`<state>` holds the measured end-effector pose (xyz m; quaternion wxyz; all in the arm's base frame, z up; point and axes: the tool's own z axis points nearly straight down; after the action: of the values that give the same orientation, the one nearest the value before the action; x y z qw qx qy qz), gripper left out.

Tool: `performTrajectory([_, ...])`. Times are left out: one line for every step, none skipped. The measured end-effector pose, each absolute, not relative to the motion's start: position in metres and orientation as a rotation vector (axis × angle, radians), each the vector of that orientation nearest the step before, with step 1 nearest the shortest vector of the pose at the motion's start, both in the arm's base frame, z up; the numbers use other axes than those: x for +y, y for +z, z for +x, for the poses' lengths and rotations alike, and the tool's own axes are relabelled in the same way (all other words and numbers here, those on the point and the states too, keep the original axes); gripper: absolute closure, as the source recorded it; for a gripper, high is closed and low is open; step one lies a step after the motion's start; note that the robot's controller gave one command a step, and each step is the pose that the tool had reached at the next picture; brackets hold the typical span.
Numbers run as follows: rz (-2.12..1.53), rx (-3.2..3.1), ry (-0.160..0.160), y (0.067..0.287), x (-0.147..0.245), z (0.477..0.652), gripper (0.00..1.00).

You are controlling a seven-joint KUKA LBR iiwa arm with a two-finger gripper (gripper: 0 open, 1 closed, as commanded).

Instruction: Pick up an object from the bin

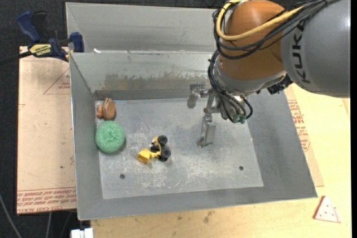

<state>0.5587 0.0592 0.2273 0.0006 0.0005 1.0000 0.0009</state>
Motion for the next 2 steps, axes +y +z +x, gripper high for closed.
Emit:
performTrajectory([0.002,3.14,0.003,0.227,0.059,0.559,0.0])
performTrajectory([-0.098,3.131,0.001,0.196,0.069,0.574,0.0])
